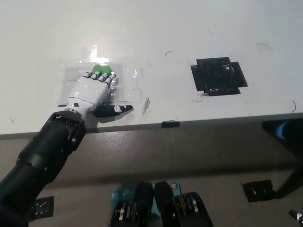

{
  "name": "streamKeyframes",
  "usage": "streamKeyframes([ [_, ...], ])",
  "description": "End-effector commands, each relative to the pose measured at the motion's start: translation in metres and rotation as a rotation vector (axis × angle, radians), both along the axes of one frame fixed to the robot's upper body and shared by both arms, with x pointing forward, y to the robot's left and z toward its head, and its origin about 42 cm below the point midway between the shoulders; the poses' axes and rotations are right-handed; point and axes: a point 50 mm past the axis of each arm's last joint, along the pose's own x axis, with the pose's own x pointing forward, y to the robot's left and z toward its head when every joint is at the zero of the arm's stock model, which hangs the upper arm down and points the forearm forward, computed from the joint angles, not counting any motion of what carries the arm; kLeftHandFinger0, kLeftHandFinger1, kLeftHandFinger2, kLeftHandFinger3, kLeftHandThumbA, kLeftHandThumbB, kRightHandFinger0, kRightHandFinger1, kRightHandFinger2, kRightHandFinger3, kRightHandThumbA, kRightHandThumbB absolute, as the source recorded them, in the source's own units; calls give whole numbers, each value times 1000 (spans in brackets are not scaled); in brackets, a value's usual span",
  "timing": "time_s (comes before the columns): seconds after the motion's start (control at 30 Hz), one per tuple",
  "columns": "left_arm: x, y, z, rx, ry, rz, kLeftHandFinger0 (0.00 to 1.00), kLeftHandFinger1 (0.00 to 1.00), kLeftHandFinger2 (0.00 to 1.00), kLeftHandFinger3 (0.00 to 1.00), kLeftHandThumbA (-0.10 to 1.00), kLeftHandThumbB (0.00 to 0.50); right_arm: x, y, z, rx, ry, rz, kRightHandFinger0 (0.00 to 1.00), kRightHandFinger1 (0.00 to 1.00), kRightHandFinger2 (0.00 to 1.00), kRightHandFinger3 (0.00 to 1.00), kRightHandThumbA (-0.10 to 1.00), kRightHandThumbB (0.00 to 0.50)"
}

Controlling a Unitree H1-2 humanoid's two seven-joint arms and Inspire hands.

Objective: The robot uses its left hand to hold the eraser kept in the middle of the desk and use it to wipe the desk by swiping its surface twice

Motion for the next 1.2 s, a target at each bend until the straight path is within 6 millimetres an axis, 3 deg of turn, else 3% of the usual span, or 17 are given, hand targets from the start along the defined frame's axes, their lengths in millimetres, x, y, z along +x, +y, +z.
streamKeyframes([
  [0.0, 1, -3, 2, -46, -38, -5, 1000, 1000, 1000, 1000, 1000, 485, 5, -6, 17, -2, -78, -4, 1000, 1000, 1000, 1000, 1000, 496],
  [0.1, -3, -5, -6, -35, -16, 10, 1000, 1000, 1000, 1000, 1000, 474, 7, -6, 19, -2, -80, -6, 1000, 1000, 1000, 1000, 1000, 495],
  [0.2, -10, -3, -25, -75, 21, 41, 1000, 1000, 1000, 1000, 1000, 485, 8, -6, 19, -8, -90, 3, 1000, 1000, 1000, 1000, 1000, 500],
  [0.33, -17, 0, -47, -112, 59, 72, 1000, 1000, 1000, 1000, 1000, 458, 10, -7, 20, -2, -90, 0, 1000, 1000, 1000, 1000, 1000, 480],
  [0.37, -18, 0, -50, -141, 92, 90, 1000, 1000, 1000, 1000, 1000, 447, 10, -7, 20, -3, -95, 9, 1000, 1000, 1000, 1000, 1000, 477],
  [0.4, -21, 1, -56, -173, 114, 105, 1000, 1000, 1000, 1000, 1000, 378, 10, -6, 20, -17, -95, 6, 1000, 1000, 1000, 1000, 1000, 499],
  [0.5, -22, 1, -62, -197, 163, 132, 1000, 1000, 1000, 1000, 1000, 336, 10, -7, 19, -14, -97, 7, 1000, 1000, 1000, 1000, 1000, 500],
  [0.63, -26, 2, -67, -221, 186, 136, 1000, 1000, 1000, 1000, 1000, 398, 9, -6, 19, -8, -100, 3, 1000, 1000, 1000, 1000, 1000, 467],
  [0.67, -27, 1, -68, -232, 198, 143, 1000, 1000, 1000, 1000, 1000, 434, 10, -5, 21, -9, -101, 5, 1000, 1000, 1000, 1000, 1000, 444],
  [0.87, -29, -2, -74, -244, 222, 155, 1000, 1000, 1000, 1000, 1000, 418, 12, -2, 25, -16, -106, 19, 1000, 1000, 1000, 1000, 1000, 450],
  [0.93, -29, -8, -76, -266, 244, 158, 1000, 1000, 1000, 1000, 1000, 428, 14, -1, 26, -13, -106, 26, 1000, 1000, 1000, 1000, 1000, 483],
  [0.97, -29, -16, -78, -288, 255, 155, 1000, 1000, 1000, 1000, 1000, 450, 15, 0, 27, -9, -109, 30, 1000, 1000, 1000, 1000, 1000, 482],
  [1.17, -31, -45, -85, -286, 282, 120, 1000, 1000, 1000, 1000, 1000, 455, 21, 5, 33, -15, -123, 44, 1000, 1000, 1000, 1000, 1000, 497],
])
